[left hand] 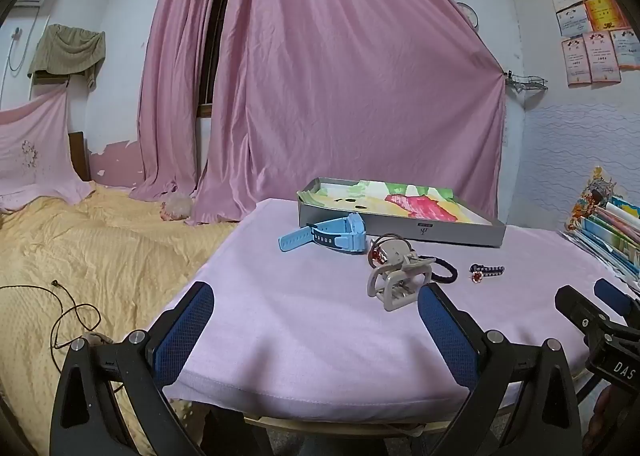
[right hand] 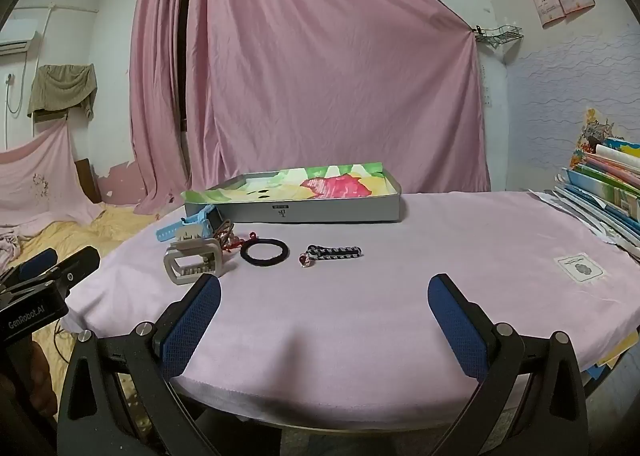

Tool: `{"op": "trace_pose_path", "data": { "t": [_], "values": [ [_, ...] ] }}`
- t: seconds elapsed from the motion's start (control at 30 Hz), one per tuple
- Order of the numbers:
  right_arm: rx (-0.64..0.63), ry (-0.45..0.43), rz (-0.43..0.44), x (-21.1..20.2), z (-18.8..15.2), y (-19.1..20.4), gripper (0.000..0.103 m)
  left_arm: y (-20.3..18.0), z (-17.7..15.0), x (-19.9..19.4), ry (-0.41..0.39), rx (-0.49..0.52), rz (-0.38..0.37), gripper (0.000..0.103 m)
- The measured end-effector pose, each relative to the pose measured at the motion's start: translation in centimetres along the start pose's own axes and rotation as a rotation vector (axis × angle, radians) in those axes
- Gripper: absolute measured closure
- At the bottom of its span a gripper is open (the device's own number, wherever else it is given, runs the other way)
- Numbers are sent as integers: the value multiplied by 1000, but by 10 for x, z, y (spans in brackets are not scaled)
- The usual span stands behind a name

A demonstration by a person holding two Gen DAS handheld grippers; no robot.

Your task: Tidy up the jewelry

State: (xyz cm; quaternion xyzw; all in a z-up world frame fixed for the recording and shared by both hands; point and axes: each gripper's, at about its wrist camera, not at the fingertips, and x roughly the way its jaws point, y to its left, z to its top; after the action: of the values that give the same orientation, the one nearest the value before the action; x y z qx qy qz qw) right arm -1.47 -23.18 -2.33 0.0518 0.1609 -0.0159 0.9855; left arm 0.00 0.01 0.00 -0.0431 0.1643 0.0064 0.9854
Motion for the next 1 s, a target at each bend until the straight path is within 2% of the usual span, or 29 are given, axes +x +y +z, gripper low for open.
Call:
{"op": "trace_pose_path", "data": {
  "t": [1.0],
  "values": [
    [-4,2,2,0,-3,6,1,3,-3,1,11,-1,-5,1]
  ]
}}
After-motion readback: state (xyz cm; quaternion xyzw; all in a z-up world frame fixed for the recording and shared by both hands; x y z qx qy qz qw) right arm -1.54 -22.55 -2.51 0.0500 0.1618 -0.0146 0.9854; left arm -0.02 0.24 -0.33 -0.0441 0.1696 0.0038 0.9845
